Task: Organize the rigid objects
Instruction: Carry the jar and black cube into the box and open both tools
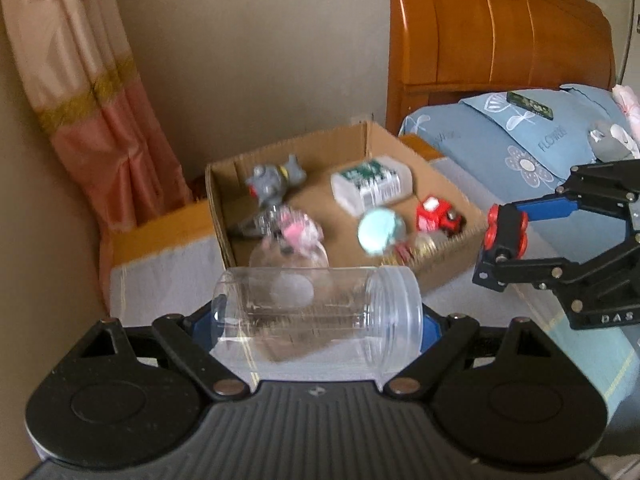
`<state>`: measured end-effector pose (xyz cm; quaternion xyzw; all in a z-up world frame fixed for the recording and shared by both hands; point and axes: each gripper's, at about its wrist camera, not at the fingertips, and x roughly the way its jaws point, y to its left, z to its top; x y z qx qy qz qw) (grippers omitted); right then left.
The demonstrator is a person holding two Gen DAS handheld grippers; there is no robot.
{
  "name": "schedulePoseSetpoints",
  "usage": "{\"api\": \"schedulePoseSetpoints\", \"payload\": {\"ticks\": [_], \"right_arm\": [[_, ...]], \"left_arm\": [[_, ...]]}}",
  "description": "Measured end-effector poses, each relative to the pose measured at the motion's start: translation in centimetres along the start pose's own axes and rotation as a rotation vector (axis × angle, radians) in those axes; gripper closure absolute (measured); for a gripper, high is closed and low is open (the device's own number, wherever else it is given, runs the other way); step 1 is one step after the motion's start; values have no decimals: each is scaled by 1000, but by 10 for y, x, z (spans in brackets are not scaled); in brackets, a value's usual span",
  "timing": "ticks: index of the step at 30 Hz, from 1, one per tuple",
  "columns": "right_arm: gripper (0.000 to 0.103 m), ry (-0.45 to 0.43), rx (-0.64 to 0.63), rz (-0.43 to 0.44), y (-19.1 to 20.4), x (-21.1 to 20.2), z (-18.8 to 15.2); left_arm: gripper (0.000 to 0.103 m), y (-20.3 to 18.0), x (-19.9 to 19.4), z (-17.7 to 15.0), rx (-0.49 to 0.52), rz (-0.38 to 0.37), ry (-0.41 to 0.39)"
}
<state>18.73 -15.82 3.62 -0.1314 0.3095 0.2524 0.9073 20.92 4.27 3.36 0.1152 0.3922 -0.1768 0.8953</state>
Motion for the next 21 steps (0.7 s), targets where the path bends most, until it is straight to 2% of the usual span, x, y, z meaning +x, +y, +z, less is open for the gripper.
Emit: {"api": "schedulePoseSetpoints", "payload": {"ticks": [12, 19, 21], "right_arm": [[43, 12, 30, 15, -18, 49, 46], [42, 46, 46, 37, -26, 77, 53], [39, 40, 49, 38, -26, 79, 53]], "left_arm": [[13, 17, 57, 75, 0, 21, 1], [13, 18, 98, 98, -26, 17, 47], [13, 17, 106, 101, -31, 11, 53]]}}
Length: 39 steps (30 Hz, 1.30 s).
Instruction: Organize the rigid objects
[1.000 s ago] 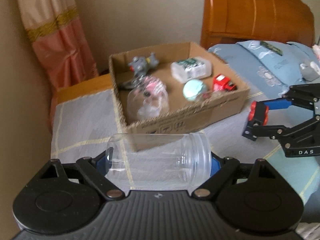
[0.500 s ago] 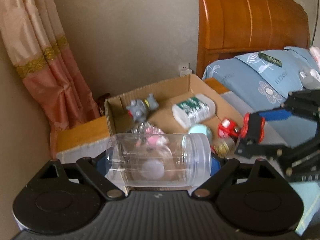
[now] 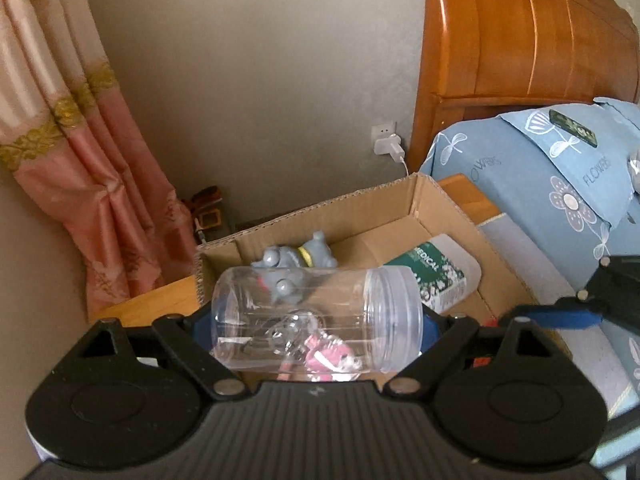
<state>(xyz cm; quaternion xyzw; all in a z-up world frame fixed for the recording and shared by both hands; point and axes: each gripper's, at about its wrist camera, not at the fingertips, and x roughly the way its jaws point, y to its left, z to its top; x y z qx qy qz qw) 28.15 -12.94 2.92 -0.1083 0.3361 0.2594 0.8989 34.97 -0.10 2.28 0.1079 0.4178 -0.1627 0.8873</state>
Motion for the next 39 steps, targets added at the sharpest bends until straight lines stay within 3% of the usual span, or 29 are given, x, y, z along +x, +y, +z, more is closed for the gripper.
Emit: {"api": "schedulePoseSetpoints", "payload": {"ticks": [2, 10, 13, 23, 28, 33, 39], "right_arm": [[22, -6, 4, -2, -2, 2, 0], [19, -7, 30, -9, -9, -1, -7], [18, -8, 34, -12, -8, -7, -8], [4, -12, 35, -74, 5, -35, -10], [0, 43, 115, -177, 10, -51, -14], [0, 106, 235, -251, 14, -59, -35], [0, 150, 344, -326, 35, -69, -73]], "left_arm": [[13, 0, 8, 3, -7, -5, 5], [9, -4, 25, 8, -44, -26, 5], [7, -6, 22, 8, -32, 2, -17], [4, -7, -33, -11, -27, 68, -145], [4, -16, -72, -44, -11, 117, -199], [4, -22, -100, -103, -159, 93, -172], [4, -38, -123, -159, -279, 215, -106]]}}
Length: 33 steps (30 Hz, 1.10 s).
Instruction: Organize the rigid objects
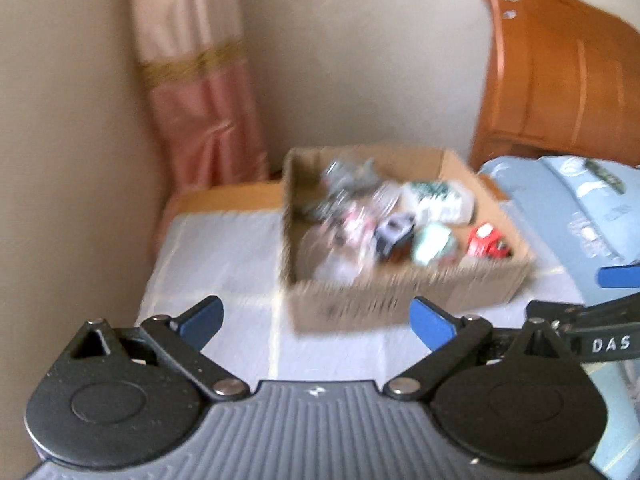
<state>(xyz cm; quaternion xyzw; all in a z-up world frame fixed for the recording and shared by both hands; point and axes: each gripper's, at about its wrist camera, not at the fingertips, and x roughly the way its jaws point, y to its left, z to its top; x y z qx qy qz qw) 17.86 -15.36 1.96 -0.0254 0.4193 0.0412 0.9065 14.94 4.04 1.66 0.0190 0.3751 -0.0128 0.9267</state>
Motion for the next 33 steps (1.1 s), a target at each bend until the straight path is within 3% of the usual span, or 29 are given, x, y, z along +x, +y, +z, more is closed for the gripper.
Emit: {"api": "schedulePoseSetpoints", "payload": {"ticks": [7, 15, 20, 33], "right_arm": [[0, 5, 25, -29, 8, -34, -34], [0, -47, 10, -37, 14, -67, -40], [0, -64, 22, -31, 13, -71, -38], [0, -69, 40, -31, 9, -70, -37]], "left_arm": [[4, -15, -36, -25, 11, -10, -4], [4, -26, -66, -29, 32, 17, -45], [4, -28, -74, -29, 34, 48, -58], [4, -27, -72, -28, 24, 46, -50]]}}
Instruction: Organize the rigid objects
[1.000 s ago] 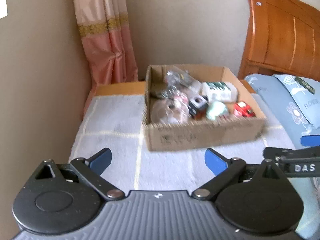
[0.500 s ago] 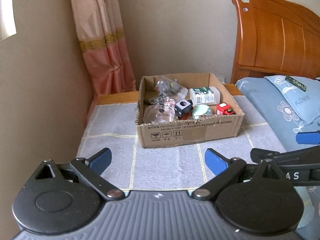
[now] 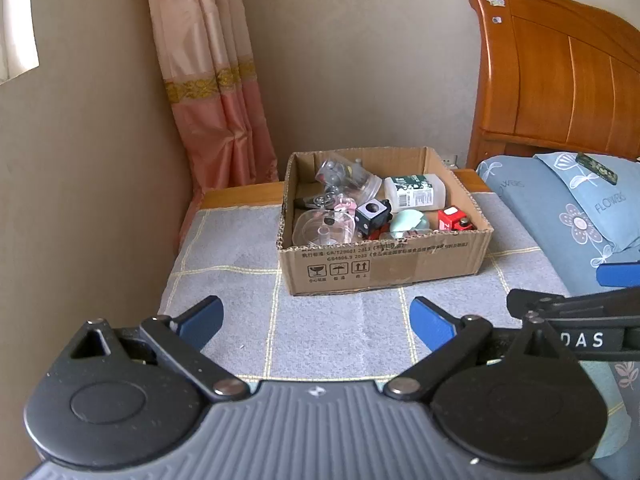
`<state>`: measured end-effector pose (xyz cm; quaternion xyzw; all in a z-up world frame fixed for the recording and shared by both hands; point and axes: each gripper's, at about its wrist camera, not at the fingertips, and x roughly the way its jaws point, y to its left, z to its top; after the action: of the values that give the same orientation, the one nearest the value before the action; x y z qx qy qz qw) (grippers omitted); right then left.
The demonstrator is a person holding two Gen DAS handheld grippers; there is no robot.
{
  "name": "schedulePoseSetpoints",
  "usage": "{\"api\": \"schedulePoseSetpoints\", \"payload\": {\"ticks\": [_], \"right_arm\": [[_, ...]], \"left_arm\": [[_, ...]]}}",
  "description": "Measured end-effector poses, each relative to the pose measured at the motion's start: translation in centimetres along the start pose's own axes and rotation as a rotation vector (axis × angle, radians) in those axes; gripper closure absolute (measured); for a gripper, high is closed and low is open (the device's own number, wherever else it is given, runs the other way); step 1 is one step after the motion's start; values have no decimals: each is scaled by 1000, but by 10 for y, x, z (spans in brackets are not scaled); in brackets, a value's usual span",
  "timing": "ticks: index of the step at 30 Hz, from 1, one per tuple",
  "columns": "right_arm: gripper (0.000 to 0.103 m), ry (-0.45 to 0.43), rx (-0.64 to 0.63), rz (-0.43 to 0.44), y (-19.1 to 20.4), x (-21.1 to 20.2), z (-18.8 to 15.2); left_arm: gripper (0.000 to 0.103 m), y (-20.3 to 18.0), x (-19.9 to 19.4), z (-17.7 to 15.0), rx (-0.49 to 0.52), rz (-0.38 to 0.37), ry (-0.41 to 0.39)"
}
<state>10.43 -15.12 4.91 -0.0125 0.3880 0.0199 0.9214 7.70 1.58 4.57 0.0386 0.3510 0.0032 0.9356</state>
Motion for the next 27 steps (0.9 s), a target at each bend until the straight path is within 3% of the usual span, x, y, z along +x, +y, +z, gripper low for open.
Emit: {"api": "schedulePoseSetpoints", "payload": {"ticks": [27], "right_arm": [[0, -7, -5, 4, 4, -3, 3]], "left_arm": [[4, 3, -1, 0, -16, -4, -2]]}}
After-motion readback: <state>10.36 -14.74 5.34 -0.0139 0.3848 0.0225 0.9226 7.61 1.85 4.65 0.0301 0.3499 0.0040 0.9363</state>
